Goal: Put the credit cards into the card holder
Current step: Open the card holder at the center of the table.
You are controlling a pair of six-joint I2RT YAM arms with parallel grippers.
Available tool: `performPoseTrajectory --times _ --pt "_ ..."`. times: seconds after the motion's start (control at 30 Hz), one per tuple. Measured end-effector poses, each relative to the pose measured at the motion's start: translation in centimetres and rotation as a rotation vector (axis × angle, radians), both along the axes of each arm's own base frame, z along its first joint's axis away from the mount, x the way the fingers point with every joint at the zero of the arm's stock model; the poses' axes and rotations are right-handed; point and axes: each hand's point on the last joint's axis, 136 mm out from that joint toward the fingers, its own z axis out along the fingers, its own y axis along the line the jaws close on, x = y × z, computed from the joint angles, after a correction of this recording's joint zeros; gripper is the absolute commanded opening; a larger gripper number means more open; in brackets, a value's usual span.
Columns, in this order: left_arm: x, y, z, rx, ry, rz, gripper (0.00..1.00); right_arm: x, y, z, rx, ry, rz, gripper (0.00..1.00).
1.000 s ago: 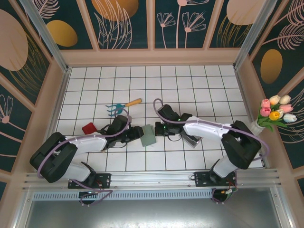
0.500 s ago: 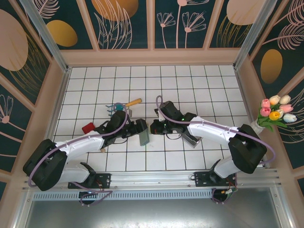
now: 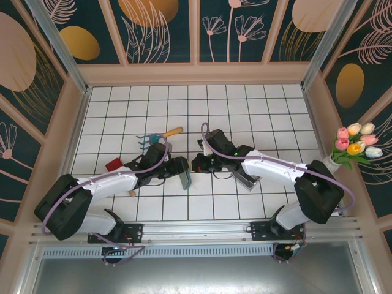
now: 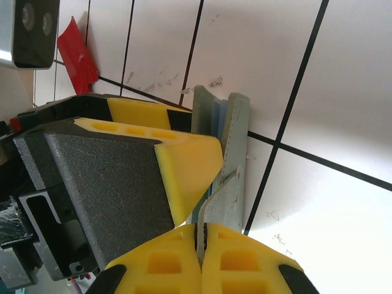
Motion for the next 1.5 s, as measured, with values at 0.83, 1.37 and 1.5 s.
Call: performPoseTrajectory --times 0.83,1.37,1.5 --pt "-0.7 0.3 0.8 -0.018 0.003 -0.003 0.79 0.7 -0.5 0.6 0.011 0.002 -0.049 0.00" --pt "-0.9 0.4 -1.0 0.018 0.045 -0.007 0.60 1.3 -1.4 0.2 -0.031 -0.012 -0.096 0.00" --pt "-1.0 0.9 -0.9 0.024 0.030 0.005 0.53 2.0 -3.8 -2.0 -0.124 -0.007 -0.177 0.00"
